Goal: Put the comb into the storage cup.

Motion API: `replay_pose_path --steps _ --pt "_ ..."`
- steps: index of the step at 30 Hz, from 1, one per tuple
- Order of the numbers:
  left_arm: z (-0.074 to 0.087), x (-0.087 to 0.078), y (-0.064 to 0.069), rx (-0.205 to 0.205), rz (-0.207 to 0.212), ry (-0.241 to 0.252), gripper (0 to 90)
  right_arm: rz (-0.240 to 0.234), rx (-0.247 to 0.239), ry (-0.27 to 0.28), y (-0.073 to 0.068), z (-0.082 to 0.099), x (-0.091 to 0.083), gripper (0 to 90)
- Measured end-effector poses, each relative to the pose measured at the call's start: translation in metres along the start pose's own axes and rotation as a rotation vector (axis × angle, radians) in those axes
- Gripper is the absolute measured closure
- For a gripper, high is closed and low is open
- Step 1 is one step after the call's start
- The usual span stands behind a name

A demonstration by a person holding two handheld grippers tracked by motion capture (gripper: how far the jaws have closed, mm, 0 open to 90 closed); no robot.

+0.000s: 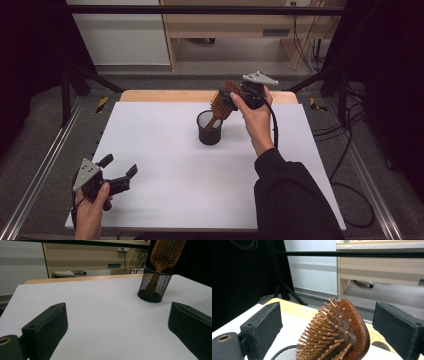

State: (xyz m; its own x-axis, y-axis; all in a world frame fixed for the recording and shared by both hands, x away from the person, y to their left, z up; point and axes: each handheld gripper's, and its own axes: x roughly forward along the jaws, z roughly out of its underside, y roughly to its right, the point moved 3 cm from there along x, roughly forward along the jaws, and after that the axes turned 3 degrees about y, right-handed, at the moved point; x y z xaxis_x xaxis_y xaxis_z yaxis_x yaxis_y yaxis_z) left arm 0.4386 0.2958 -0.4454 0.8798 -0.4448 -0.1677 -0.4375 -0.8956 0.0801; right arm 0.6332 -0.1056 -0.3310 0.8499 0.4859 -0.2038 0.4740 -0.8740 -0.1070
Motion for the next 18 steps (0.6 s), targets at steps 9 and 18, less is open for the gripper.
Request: replay_pose_path --steps 9,18 --pt "0.0 0.0 0.0 0.003 -0.006 0.002 3.0 -0.016 -0.015 0.012 0.002 -0.001 -0.018 9.7" --pt "-0.001 0.0 0.001 0.005 -0.009 0.003 2.9 -0.009 -0.008 0.041 0.014 -0.003 -0.038 11.2"
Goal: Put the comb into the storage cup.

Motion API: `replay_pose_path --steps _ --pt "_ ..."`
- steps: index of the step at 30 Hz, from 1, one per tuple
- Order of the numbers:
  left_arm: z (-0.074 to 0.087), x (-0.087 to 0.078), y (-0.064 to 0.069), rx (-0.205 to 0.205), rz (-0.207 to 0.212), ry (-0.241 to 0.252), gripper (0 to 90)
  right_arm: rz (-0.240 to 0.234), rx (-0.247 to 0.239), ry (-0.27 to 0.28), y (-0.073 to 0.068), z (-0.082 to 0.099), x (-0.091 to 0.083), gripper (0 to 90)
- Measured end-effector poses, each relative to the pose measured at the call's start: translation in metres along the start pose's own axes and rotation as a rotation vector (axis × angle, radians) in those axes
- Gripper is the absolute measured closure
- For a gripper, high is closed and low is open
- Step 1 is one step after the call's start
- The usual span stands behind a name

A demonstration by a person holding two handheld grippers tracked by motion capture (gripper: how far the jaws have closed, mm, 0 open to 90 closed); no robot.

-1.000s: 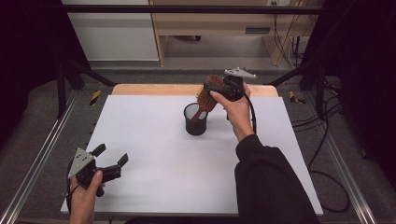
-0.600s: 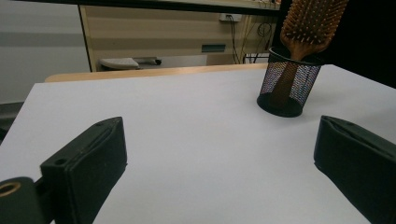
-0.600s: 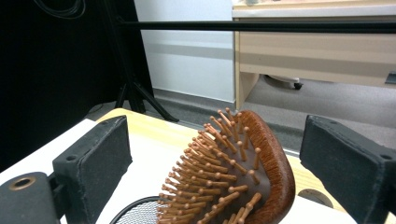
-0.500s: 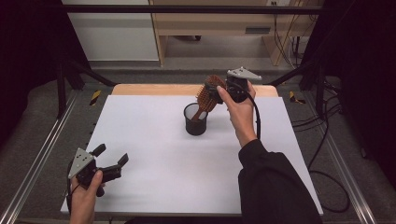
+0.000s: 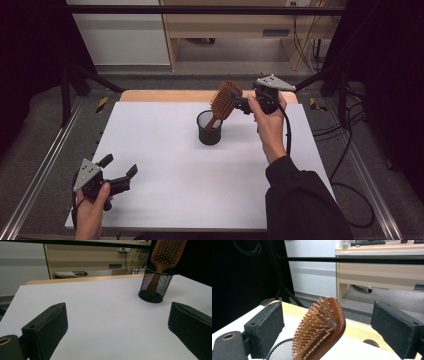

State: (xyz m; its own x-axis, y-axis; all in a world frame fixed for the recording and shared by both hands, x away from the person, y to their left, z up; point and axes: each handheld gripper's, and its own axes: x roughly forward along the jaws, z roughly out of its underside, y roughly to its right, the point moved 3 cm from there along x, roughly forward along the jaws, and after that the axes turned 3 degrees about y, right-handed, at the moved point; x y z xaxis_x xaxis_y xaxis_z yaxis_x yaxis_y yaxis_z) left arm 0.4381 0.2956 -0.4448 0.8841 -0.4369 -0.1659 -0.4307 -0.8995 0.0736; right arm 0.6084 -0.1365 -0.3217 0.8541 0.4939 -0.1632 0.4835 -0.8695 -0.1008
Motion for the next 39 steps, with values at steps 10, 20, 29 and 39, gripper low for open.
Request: replay_pose_path --steps 10,20,29,39 --pt "0.0 -0.001 -0.003 -0.002 -0.009 0.006 3.0 -0.023 -0.002 0.017 0.006 -0.006 -0.018 10.4" --pt "-0.001 -0.004 -0.004 0.0 -0.016 0.019 2.9 -0.014 -0.016 0.057 0.01 -0.006 -0.036 4.1" --pt "-0.001 -0.004 -0.004 0.006 -0.018 0.021 2.8 0.005 -0.05 0.067 0.018 0.003 -0.055 4.3" --pt "-0.004 -0.007 -0.008 0.009 -0.028 0.042 2.7 0.035 -0.055 0.109 0.028 0.008 -0.08 4.5"
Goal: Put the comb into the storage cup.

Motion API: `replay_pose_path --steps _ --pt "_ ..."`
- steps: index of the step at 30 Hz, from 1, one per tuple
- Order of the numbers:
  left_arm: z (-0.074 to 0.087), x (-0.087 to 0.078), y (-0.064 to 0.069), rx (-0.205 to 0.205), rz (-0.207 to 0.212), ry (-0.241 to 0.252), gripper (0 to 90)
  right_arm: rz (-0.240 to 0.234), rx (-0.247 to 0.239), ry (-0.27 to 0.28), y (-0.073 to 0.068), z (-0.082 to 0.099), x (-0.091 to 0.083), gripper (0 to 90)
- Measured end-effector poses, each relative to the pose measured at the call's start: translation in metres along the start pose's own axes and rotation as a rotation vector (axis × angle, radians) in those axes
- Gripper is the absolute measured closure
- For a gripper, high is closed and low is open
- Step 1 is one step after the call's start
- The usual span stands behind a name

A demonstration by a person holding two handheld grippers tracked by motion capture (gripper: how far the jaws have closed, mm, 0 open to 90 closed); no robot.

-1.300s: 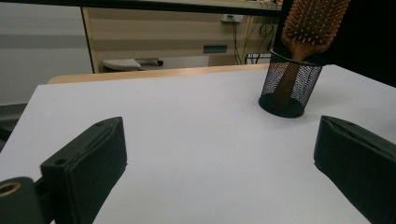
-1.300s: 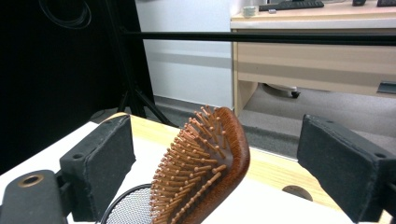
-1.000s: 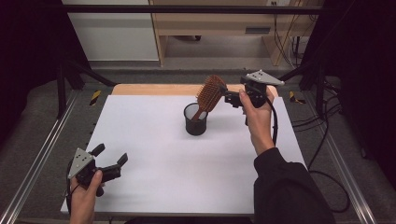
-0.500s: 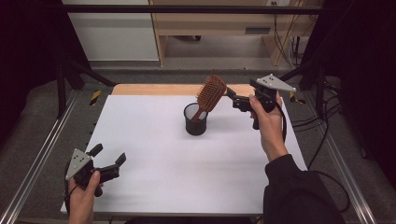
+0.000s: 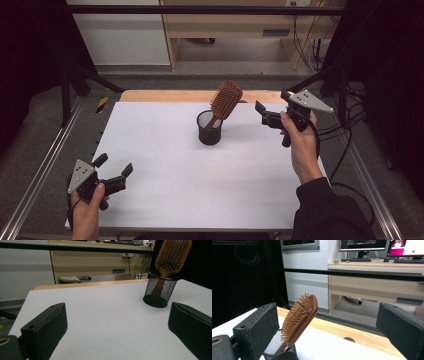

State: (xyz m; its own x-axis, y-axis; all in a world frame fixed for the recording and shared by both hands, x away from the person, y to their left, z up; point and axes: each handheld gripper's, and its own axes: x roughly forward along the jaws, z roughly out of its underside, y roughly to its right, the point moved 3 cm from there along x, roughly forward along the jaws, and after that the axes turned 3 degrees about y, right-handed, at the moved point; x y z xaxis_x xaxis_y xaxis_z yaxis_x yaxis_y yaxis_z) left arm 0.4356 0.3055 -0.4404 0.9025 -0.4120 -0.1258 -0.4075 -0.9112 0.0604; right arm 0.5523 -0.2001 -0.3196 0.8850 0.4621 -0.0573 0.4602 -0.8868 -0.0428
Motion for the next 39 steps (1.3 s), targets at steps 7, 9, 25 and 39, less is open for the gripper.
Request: replay_pose_path --steps 7,9,25,39 --pt "-0.002 -0.003 -0.007 0.011 -0.03 0.016 2.5 0.019 -0.001 0.014 0.006 0.002 -0.019 3.4" --pt "-0.002 -0.004 -0.008 0.018 -0.034 0.017 2.4 0.022 -0.006 0.015 0.007 0.004 -0.025 3.4" --pt "-0.001 -0.009 -0.011 0.034 -0.023 0.031 2.2 0.031 -0.017 0.007 0.017 0.024 -0.06 3.0" --pt "-0.003 -0.012 -0.011 0.061 -0.033 0.055 2.2 0.046 -0.033 0.004 0.026 0.057 -0.09 3.1"
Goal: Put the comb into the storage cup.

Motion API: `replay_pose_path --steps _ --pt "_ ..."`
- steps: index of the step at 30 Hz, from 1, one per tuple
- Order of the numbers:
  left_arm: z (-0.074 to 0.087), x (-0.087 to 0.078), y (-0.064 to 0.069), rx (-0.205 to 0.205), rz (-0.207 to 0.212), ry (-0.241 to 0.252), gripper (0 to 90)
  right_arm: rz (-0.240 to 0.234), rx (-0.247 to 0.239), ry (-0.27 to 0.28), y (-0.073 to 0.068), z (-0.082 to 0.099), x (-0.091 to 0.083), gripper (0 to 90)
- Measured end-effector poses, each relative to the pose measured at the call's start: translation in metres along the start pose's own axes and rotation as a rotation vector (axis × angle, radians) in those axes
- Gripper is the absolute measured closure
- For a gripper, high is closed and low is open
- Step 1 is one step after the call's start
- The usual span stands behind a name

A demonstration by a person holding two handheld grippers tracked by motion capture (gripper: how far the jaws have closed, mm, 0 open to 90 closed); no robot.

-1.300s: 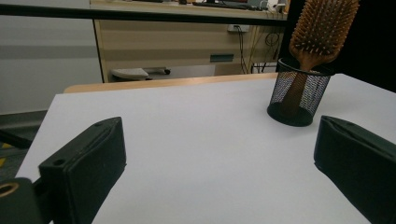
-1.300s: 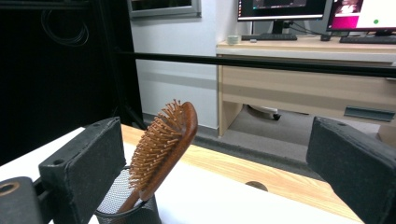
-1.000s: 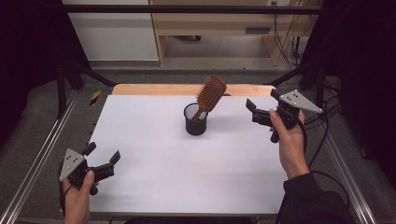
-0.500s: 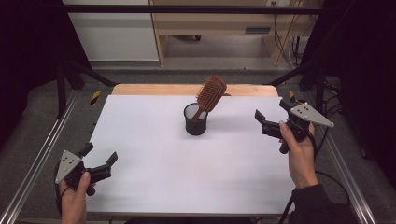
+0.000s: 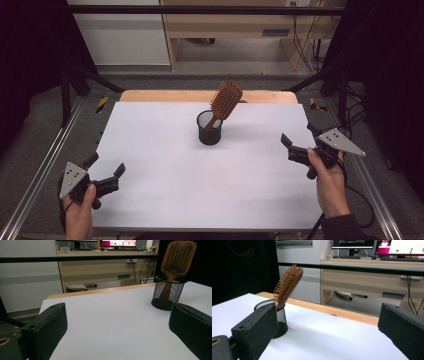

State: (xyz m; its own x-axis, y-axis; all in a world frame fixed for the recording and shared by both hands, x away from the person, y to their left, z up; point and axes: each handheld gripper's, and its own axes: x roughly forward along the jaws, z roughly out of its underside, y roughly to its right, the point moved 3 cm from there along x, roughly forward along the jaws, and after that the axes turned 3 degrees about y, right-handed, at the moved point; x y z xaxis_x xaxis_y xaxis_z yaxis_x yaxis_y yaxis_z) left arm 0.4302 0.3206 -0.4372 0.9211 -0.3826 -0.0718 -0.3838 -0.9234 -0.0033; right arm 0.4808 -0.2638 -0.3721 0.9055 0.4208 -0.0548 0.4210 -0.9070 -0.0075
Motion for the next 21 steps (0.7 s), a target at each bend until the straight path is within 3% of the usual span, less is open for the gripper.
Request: replay_pose_path --steps 21 --pt "0.0 -0.001 0.002 -0.01 0.014 0.011 2.1 0.018 0.019 -0.053 0.004 0.057 -0.027 3.2"
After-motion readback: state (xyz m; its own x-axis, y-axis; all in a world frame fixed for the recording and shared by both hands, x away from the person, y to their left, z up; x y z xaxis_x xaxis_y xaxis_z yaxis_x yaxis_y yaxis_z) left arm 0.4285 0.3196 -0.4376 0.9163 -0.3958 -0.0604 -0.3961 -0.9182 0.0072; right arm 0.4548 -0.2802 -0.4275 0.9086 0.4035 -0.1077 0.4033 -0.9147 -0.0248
